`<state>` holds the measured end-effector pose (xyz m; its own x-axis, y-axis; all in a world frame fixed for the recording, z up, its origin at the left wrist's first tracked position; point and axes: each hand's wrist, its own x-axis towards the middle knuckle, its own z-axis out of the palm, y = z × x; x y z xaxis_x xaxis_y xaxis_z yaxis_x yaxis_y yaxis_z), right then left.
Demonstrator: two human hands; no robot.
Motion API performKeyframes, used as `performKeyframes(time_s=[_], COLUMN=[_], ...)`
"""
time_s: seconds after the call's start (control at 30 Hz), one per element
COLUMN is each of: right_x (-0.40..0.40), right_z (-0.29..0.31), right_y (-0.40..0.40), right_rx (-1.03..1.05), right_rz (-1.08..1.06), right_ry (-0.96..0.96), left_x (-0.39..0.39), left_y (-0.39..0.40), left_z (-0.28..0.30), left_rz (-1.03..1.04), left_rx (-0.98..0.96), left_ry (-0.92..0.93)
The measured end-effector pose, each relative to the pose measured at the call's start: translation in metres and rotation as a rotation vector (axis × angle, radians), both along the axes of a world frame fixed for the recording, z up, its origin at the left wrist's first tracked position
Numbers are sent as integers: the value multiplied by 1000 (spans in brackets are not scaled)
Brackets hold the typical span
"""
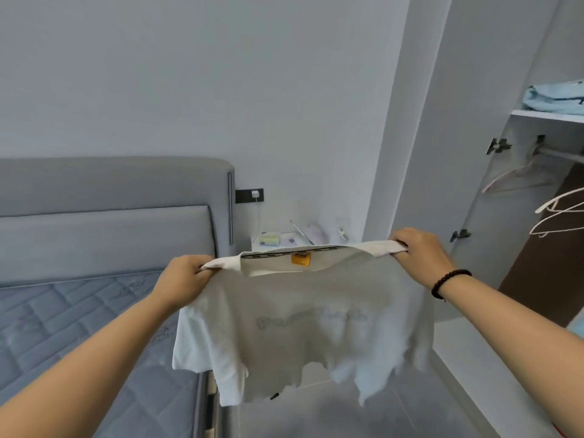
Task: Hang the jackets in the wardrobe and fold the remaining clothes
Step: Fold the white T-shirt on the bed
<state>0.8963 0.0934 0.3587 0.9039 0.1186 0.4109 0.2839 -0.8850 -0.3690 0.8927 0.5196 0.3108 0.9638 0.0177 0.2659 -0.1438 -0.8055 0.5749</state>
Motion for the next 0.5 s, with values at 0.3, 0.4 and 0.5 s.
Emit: performKeyframes(time_s=[0.3,0.4,0.5], right_x=[-26,-40,-54], right_z=[18,28,45], right_y=[113,153,190], right_rx=[434,495,495], right_rz=[-20,27,106], right_ry=[-14,-33,-83], left_x=[-65,-86,-107], left_y=[67,97,130], left_z=[26,50,77], left_rz=[287,314,405], left_rx=[-604,-616,-623], left_ry=[-173,-254,-372])
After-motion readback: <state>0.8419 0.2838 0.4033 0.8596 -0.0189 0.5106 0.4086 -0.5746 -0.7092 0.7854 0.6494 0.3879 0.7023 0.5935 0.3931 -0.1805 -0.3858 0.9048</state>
